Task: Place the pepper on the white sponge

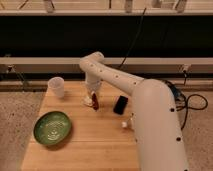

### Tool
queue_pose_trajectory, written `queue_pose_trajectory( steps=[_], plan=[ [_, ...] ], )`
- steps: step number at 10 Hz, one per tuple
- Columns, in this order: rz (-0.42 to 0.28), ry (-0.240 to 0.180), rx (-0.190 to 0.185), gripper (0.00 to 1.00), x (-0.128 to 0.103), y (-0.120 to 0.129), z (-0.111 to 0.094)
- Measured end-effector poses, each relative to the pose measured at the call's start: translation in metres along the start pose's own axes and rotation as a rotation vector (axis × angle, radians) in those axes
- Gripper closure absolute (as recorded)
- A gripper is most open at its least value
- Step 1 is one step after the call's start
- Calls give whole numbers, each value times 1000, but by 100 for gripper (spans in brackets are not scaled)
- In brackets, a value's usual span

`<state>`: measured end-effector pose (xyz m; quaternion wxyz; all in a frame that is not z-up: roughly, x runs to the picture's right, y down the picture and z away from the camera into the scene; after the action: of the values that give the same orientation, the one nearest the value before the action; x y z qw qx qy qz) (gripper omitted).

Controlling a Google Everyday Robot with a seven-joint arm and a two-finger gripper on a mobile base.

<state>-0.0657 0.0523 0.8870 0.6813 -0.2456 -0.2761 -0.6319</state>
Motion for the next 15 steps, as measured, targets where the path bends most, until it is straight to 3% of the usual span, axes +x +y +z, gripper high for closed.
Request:
queue_pose_trajectory(
  steps=[5, 8, 10, 12, 15],
  plan=[
    [-4, -5, 4, 67, 2, 0, 2],
    [-9, -7, 6, 74, 2, -3, 3],
    [-9, -7, 6, 65, 3, -2, 3],
    [-10, -8, 8, 67, 4, -2, 4],
    [-13, -9, 9, 63, 5, -2, 5]
  ],
)
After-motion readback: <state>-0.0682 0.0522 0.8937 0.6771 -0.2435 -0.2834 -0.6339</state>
